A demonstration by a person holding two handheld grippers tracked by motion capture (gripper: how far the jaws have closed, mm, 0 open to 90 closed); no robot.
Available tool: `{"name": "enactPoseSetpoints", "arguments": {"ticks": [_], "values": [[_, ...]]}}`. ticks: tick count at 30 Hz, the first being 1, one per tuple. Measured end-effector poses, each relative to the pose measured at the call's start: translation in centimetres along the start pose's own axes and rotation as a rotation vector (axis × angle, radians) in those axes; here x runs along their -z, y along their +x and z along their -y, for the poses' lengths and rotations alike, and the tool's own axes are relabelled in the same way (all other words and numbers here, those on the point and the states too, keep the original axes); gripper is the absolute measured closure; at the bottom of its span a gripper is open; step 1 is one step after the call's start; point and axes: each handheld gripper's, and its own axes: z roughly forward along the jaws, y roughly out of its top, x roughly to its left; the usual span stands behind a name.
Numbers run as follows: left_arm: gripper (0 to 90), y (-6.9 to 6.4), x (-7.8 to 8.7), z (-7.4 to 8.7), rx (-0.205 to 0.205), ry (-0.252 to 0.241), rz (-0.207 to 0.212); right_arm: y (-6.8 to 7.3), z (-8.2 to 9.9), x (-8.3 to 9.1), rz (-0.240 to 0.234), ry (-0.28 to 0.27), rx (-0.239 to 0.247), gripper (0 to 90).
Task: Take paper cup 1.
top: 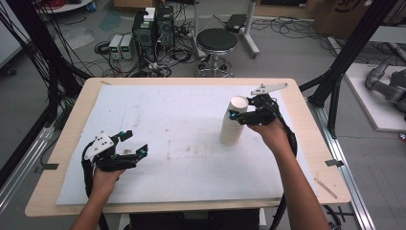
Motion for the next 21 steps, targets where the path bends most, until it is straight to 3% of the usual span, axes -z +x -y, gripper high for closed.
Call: {"name": "enactPoseSetpoints", "arguments": {"ticks": [9,13,21], "values": [[15.1,-0.1,-0.1,0.0,-0.003,0.004,0.005,-0.3,-0.3,-1.0,-0.002,0.025,-0.007,21.4],[15.1,-0.1,-0.1,0.1,0.001,0.005,0.006,-0.3,-0.6,-0.9,-0.007,0.029,0.007,32.0],[15.1,-0.1,-0.2,0.0,0.003,0.002,0.011,-0.2,-1.3,-0.1,0.007,-0.008,0.016,32.9]]}}
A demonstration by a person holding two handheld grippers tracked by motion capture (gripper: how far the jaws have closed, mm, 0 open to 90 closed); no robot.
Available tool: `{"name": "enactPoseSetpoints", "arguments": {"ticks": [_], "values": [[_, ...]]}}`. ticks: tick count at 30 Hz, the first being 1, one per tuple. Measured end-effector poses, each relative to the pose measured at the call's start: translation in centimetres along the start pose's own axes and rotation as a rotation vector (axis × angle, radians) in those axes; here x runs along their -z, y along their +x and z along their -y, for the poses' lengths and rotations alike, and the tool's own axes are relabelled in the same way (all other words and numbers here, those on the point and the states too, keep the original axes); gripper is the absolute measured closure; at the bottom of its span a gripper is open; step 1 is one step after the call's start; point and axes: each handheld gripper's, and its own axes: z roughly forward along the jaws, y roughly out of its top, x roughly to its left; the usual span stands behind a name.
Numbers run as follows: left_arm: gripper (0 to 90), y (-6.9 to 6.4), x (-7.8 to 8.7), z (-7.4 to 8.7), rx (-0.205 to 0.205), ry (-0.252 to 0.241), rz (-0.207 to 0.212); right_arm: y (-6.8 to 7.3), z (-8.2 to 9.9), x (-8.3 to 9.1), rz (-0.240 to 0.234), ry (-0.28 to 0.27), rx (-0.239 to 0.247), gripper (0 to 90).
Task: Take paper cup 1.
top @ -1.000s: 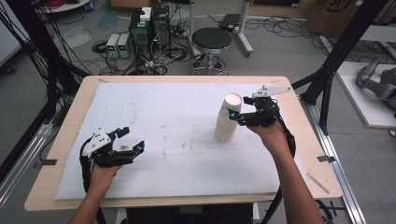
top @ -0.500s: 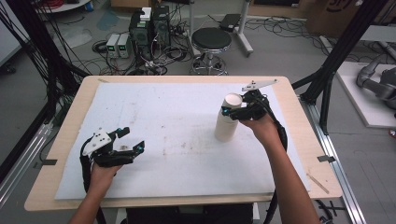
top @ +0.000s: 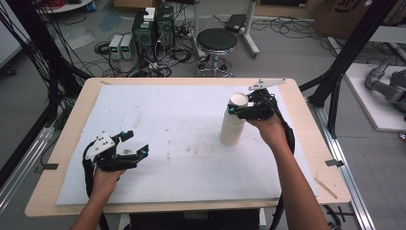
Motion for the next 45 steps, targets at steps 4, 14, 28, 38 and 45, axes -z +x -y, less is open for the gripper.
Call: {"name": "enactPoseSetpoints", "arguments": {"ticks": [4,14,28,38,45], "values": [[15.1,0.0,0.0,0.0,0.000,-0.002,0.003,0.0,-0.6,1.0,0.001,-0.031,-0.003,33.0],[15.1,0.0,0.1,0.0,0.000,-0.001,0.004,0.2,-2.3,3.5,0.012,-0.088,0.016,33.1],[15.1,-0.1,0.1,0.0,0.002,-0.003,0.005,1.3,-2.1,7.5,-0.007,-0.167,0.049,33.1],[15.1,-0.3,0.0,0.1,-0.001,-0.005,0.018,2.7,0.9,9.6,-0.041,-0.185,0.067,33.2],[15.1,-0.7,-0.1,0.1,0.000,-0.013,0.050,3.8,3.5,10.1,-0.081,-0.185,0.074,33.3]]}}
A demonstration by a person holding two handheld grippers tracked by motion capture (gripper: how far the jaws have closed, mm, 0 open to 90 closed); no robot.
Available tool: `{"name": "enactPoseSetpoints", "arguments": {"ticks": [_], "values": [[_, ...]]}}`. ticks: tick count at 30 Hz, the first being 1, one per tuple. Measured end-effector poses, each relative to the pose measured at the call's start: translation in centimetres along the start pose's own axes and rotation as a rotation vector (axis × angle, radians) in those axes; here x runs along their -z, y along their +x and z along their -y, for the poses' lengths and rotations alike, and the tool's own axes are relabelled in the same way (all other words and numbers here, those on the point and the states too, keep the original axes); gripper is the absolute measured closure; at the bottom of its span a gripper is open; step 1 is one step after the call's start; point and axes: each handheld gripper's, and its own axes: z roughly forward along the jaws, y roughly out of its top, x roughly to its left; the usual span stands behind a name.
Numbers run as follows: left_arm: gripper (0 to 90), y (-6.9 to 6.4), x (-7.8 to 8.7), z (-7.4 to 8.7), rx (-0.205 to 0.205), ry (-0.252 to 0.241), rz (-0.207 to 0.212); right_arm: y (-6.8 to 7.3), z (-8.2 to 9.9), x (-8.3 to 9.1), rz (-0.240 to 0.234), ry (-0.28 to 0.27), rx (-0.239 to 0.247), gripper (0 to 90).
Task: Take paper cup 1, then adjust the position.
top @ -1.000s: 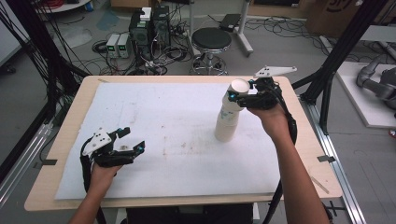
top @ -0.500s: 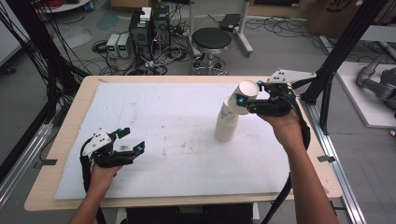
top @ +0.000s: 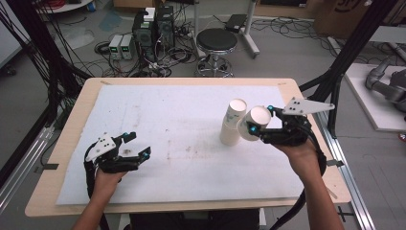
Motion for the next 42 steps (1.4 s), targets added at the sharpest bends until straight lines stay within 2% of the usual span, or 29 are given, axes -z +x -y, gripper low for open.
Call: {"name": "enactPoseSetpoints", "arguments": {"ticks": [4,5,7,8,10,13,23,31,42], "values": [[15.3,-0.4,-0.1,-0.2,0.017,-0.025,0.029,0.6,1.9,-0.4,-0.038,0.015,-0.008,33.4],[14.9,-0.5,-0.2,-0.2,0.016,-0.032,0.036,0.7,2.7,-0.8,-0.047,0.024,-0.005,33.4],[14.9,-0.7,-0.3,-0.2,0.009,-0.027,0.042,0.8,3.2,-1.1,-0.054,0.028,-0.009,33.5],[14.9,-0.7,-0.4,-0.2,0.009,-0.025,0.047,1.0,4.0,-1.7,-0.074,0.037,-0.011,33.6],[14.9,-0.8,-0.5,-0.1,0.022,-0.026,0.056,1.2,4.4,-2.0,-0.082,0.043,-0.008,33.6],[14.7,-0.7,-0.5,-0.2,0.014,-0.028,0.050,1.7,5.6,-3.6,-0.114,0.079,-0.003,33.7],[14.7,-0.5,-0.2,-0.2,0.015,-0.032,0.038,2.8,6.0,-5.6,-0.141,0.096,0.030,33.8],[14.7,-0.8,-0.6,-0.3,0.008,-0.026,0.087,3.3,5.8,-6.5,-0.174,0.101,0.052,33.8],[14.8,-1.6,-1.4,-0.4,-0.011,-0.014,0.160,3.6,5.6,-6.8,-0.188,0.095,0.047,33.7]]}}
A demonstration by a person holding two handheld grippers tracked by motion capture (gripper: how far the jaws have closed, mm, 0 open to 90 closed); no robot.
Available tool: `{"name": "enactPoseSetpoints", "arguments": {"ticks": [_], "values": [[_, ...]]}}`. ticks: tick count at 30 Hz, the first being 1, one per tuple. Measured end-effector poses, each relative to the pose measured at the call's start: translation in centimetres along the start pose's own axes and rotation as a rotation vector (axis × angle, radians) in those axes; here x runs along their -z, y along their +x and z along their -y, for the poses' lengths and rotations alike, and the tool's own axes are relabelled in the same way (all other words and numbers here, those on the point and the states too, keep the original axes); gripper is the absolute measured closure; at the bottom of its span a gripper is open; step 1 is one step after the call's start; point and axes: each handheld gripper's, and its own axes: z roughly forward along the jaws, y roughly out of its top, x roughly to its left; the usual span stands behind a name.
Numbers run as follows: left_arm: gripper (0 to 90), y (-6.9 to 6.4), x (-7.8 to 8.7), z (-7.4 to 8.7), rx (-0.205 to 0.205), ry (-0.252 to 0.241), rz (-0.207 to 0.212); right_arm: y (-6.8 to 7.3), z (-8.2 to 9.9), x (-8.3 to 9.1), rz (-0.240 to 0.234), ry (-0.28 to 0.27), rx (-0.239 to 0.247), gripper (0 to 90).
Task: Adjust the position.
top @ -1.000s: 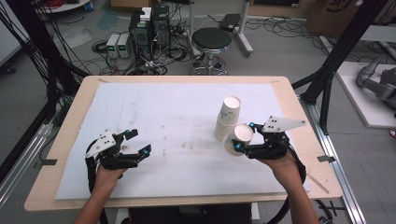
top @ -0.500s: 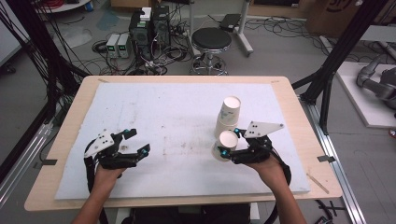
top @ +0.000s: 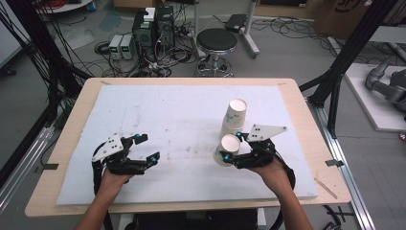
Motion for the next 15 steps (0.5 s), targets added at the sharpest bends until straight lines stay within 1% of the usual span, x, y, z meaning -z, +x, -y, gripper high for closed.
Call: {"name": "enactPoseSetpoints", "arguments": {"ticks": [2,4,6,9,11,12,15], "values": [[14.9,-0.1,-0.1,-0.1,-0.010,0.011,0.016,0.1,-0.1,-0.2,-0.004,-0.002,0.006,33.7],[15.0,-0.2,-0.3,-0.1,-0.029,0.025,0.028,0.2,-0.2,-0.4,-0.012,0.000,0.007,33.7],[15.0,-0.3,-0.6,-0.2,-0.065,0.038,0.039,0.4,-0.3,-0.7,-0.016,0.003,0.015,33.6],[15.1,-0.7,-1.0,-0.3,-0.086,0.039,0.058,0.7,-0.4,-1.1,-0.027,0.005,0.025,33.6],[15.1,-1.0,-1.2,-0.2,-0.065,0.054,0.080,0.9,-0.4,-1.3,-0.034,0.010,0.024,33.6],[15.0,-1.2,-1.4,-0.2,-0.055,0.058,0.094,0.9,-0.5,-1.3,-0.035,0.009,0.032,33.6],[15.0,-1.6,-1.8,-0.2,-0.056,0.074,0.114,1.0,-0.5,-1.4,-0.047,0.011,0.032,33.5]]}}
